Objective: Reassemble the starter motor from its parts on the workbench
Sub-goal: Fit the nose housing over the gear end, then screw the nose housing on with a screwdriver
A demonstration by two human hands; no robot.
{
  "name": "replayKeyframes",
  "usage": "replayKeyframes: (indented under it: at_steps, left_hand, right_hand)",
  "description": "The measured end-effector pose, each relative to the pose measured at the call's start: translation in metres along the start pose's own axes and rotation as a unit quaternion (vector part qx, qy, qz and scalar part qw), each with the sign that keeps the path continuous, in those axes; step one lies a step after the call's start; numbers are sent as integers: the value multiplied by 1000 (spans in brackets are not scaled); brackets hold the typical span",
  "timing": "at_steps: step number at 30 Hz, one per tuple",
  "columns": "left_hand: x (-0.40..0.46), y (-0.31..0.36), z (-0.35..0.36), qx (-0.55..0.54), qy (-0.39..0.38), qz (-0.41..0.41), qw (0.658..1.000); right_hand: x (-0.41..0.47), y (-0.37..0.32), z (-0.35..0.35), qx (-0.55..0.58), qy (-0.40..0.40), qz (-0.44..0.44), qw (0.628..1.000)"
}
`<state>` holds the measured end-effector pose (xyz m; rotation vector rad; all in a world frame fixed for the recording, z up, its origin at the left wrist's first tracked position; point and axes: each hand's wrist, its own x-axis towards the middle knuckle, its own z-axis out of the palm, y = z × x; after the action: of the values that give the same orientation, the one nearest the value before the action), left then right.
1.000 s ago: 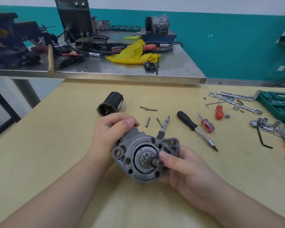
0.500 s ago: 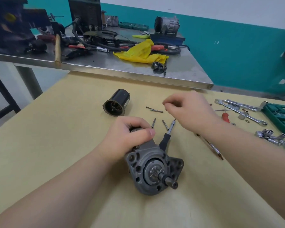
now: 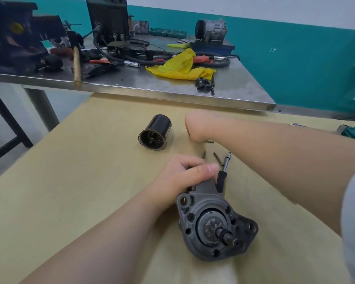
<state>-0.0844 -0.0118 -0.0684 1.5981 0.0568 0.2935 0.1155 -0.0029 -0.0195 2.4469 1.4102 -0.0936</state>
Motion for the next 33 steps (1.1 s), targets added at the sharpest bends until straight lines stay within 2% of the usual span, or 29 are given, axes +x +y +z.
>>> replayKeyframes:
  at_steps: [4, 9, 12, 14, 17, 20, 21, 23, 26, 29, 33]
  left_hand:
    - [2, -1, 1, -6, 11, -33, 999]
    - [3, -3, 2, -16, 23, -45, 999]
    - [3, -4, 2, -17, 33, -52, 998]
    - [3, -3, 2, -14, 33, -53, 998]
    - [3, -3, 3, -23, 35, -52, 998]
    - [2, -2, 4, -23, 44, -57, 997]
    - [2, -2, 4, -24, 45, -61, 997]
    - [1, -2, 4, -37, 49, -73, 995]
    - [-3, 0, 6, -68, 59, -84, 992]
    - [-3, 2, 9, -99, 76, -96, 988]
    - [-7, 5, 14, -88, 41, -92, 991]
  right_hand:
    - [7, -3, 5, 11, 40, 24, 999]
    - [-2, -3, 12, 46, 77, -6, 996]
    - [-14, -7, 7, 133, 130, -10, 982]
    - [-30, -10, -2, 223, 171, -6, 960]
    - [-70, -10, -7, 403, 241, -7, 883]
    - [-125, -12, 4, 597, 304, -13, 742]
    - [-144, -13, 11, 624, 344, -15, 701]
    - [-177, -18, 27, 613, 430, -15, 663]
    - [-210, -27, 52, 564, 504, -44, 653]
    - [-217, -29, 66, 474, 555, -124, 672]
    - [-213, -26, 69, 406, 565, -189, 693]
